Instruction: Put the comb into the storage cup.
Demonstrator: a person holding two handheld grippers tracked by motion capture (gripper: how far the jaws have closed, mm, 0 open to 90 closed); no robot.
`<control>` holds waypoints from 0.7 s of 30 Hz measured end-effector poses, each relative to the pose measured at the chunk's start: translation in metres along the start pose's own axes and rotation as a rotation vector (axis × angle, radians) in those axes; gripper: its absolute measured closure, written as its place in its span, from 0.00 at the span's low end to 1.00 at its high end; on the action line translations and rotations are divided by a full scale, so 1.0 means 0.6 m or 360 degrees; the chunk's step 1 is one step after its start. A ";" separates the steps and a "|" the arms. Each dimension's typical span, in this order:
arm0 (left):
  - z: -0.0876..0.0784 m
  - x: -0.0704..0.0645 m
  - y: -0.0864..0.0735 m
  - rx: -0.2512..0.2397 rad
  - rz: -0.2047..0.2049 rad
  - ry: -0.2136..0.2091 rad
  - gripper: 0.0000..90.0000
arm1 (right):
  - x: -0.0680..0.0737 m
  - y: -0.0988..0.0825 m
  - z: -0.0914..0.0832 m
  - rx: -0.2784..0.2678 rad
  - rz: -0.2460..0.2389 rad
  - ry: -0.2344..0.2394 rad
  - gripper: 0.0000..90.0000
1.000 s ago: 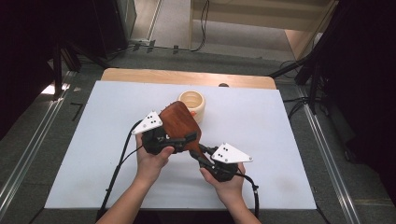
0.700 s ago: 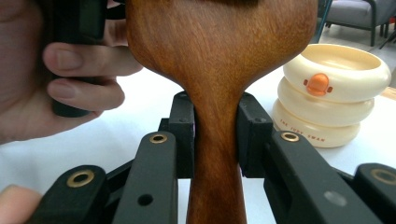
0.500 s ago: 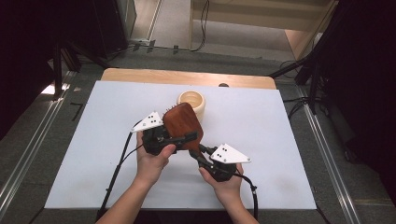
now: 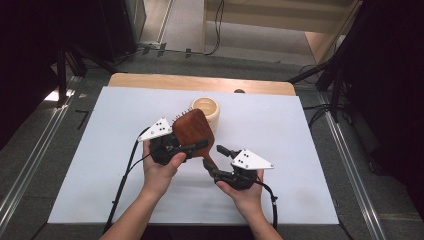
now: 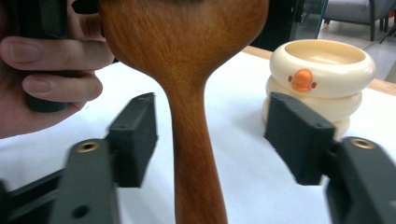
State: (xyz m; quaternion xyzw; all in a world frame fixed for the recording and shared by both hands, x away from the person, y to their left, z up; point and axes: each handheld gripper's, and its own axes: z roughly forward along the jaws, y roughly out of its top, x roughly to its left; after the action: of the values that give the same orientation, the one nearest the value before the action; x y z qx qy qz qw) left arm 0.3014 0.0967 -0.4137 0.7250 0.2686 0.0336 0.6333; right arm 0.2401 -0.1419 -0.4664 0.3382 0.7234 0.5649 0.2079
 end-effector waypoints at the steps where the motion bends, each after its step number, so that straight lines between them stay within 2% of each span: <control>1: -0.001 0.001 0.001 -0.0003 0.0004 0.0001 0.61 | -0.002 0.000 -0.001 -0.0005 0.0003 -0.0002 0.28; 4: -0.004 0.004 0.002 -0.0008 0.0000 -0.0001 0.61 | -0.007 0.000 -0.003 0.0014 -0.0011 -0.0011 0.16; 5: -0.004 0.004 0.002 -0.0008 0.0000 -0.0001 0.61 | -0.007 0.000 -0.003 0.0014 -0.0011 -0.0011 0.16; 6: -0.006 0.005 0.004 -0.0006 0.0013 0.0009 0.61 | -0.014 -0.002 -0.006 0.0010 0.0005 0.0003 0.10; 12: -0.010 0.007 0.008 -0.0009 0.0030 0.0027 0.62 | -0.029 -0.010 -0.013 -0.0008 -0.0006 -0.0020 0.06; 13: -0.012 0.008 0.010 -0.0018 0.0029 0.0027 0.62 | -0.039 -0.016 -0.019 -0.0027 -0.0011 0.0007 0.00; 21: -0.019 0.013 0.018 -0.0028 0.0041 0.0051 0.62 | -0.063 -0.028 -0.039 -0.0038 0.0013 -0.0063 0.00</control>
State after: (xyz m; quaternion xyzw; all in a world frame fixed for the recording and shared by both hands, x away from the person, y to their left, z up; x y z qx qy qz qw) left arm 0.3074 0.1097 -0.4039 0.7222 0.2691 0.0555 0.6348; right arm 0.2459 -0.1871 -0.4790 0.3499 0.7110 0.5675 0.2237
